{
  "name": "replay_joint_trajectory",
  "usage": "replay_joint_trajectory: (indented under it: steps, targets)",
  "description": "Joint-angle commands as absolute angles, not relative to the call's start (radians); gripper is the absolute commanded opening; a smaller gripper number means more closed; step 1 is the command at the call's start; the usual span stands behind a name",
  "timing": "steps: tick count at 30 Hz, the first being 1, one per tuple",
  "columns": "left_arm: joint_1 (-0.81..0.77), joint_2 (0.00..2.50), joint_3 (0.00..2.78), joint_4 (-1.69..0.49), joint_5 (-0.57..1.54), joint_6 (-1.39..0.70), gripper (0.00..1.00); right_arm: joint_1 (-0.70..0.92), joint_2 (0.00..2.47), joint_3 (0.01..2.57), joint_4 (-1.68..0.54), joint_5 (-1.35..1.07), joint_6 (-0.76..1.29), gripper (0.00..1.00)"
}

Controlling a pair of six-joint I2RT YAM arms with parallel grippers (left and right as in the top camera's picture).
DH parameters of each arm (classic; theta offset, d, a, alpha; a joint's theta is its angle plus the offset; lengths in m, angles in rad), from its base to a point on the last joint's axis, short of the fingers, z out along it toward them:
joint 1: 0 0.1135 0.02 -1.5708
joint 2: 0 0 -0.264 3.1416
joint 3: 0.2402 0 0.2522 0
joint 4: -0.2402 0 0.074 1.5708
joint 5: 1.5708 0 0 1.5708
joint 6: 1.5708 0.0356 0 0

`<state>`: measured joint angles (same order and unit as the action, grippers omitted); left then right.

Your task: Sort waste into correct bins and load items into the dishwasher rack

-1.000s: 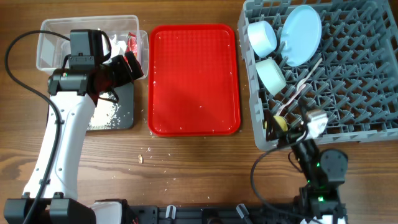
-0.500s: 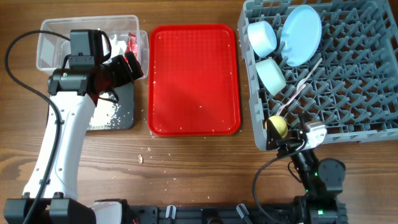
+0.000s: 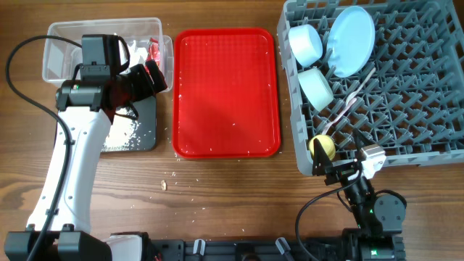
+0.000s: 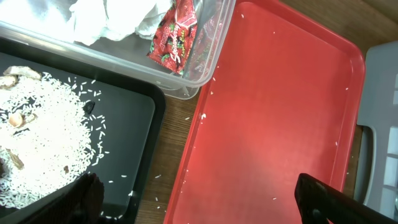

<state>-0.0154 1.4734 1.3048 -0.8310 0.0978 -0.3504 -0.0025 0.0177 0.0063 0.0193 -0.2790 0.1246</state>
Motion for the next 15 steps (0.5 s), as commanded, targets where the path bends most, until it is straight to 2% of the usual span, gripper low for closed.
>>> replay_joint_trajectory:
  steps: [1,15]
  targets:
    - [-0.010,1.475,1.313,-0.831,0.092,-0.352,1.00,0.002,0.017,0.005,0.022,-0.262,0.107,1.00]
    - [-0.009,1.447,1.308,-0.866,0.063,-0.342,1.00,0.002,0.017,0.005,0.022,-0.262,0.108,1.00]
